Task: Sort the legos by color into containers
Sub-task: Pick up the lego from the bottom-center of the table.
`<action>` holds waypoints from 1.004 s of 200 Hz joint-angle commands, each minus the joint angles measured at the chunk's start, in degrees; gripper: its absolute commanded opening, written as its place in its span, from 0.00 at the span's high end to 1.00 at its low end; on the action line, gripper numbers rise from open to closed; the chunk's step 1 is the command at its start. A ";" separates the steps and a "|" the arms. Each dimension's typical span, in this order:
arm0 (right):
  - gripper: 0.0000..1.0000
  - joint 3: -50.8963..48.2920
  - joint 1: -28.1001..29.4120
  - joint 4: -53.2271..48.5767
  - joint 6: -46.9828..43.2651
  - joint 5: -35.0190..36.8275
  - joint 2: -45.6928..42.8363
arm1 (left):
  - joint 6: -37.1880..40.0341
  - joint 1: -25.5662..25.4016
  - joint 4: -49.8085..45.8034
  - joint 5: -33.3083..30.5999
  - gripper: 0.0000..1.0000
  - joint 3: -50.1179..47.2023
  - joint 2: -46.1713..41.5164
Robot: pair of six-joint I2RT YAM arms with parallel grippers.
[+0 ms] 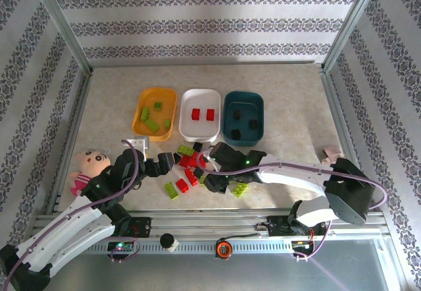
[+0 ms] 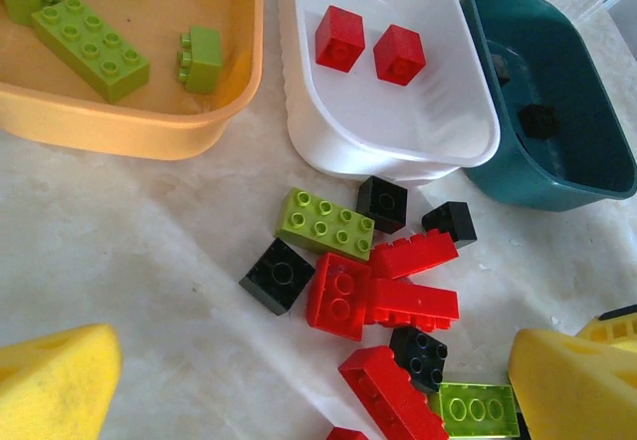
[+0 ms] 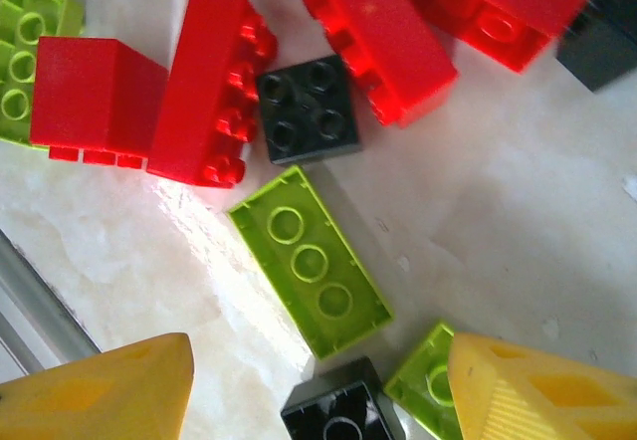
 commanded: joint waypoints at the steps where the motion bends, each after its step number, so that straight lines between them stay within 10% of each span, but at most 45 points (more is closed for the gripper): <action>1: 0.30 4.65 0.50 -2.29 -7.06 2.78 4.05 | 1.47 0.58 -2.71 -1.72 0.00 3.05 -1.14; 116: 0.24 11.41 3.97 -6.03 -14.17 5.42 16.82 | 1.08 0.80 -5.71 -3.33 0.00 3.04 -4.87; 201: 0.45 9.04 4.54 -1.29 -13.28 11.22 20.00 | 0.53 0.76 -5.78 -3.00 0.00 3.34 -5.17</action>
